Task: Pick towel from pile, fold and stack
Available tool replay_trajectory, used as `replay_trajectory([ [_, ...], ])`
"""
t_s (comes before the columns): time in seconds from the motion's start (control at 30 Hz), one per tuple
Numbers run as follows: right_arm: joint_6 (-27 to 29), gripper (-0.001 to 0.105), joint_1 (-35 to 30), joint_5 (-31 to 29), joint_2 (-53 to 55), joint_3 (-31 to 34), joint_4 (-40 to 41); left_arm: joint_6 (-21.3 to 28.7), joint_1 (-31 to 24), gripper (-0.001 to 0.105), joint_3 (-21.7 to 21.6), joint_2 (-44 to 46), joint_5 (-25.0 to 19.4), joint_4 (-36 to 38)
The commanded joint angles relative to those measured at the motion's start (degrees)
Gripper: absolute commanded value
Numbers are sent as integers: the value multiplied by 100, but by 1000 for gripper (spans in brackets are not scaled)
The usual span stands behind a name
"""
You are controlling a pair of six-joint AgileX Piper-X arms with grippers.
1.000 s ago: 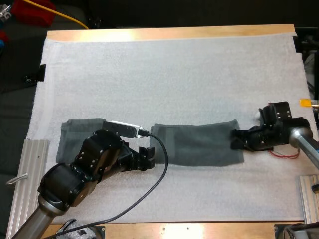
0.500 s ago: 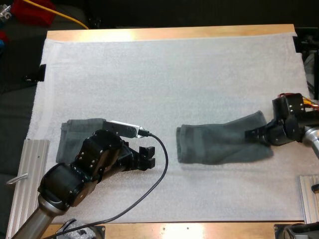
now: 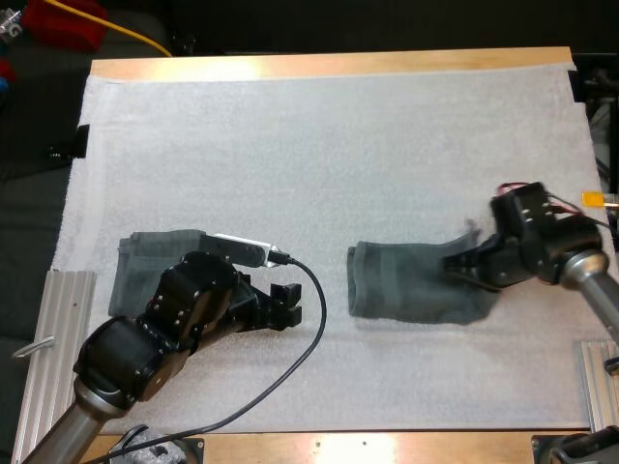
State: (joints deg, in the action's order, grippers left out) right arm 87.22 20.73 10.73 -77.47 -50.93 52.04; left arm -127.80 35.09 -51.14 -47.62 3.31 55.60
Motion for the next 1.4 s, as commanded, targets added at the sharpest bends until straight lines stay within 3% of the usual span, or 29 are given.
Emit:
replay_trajectory([
  [0.0,-208,1,186,173,13,-57,-190,-87,6,70,-16,31,-3,-55],
  [0.33,-1577,1,1060,750,-635,-57,-1317,-87,6,70,-16,31,86,-55],
  [0.77,-2301,4,1359,1039,-1328,-57,-1926,-87,6,70,-16,31,169,-55],
  [0.87,-2303,13,1359,1344,-1438,-57,-2000,-87,6,70,-16,31,169,-55],
  [1.03,-2111,46,1359,2387,-1423,-86,-2322,-87,6,70,-16,31,169,-55],
  [1.13,-2031,62,1359,2643,-1305,-90,-2436,-87,6,70,-16,31,169,-55],
  [1.37,-1863,65,1359,2486,-952,-90,-2435,-87,6,70,-16,31,169,-26],
])
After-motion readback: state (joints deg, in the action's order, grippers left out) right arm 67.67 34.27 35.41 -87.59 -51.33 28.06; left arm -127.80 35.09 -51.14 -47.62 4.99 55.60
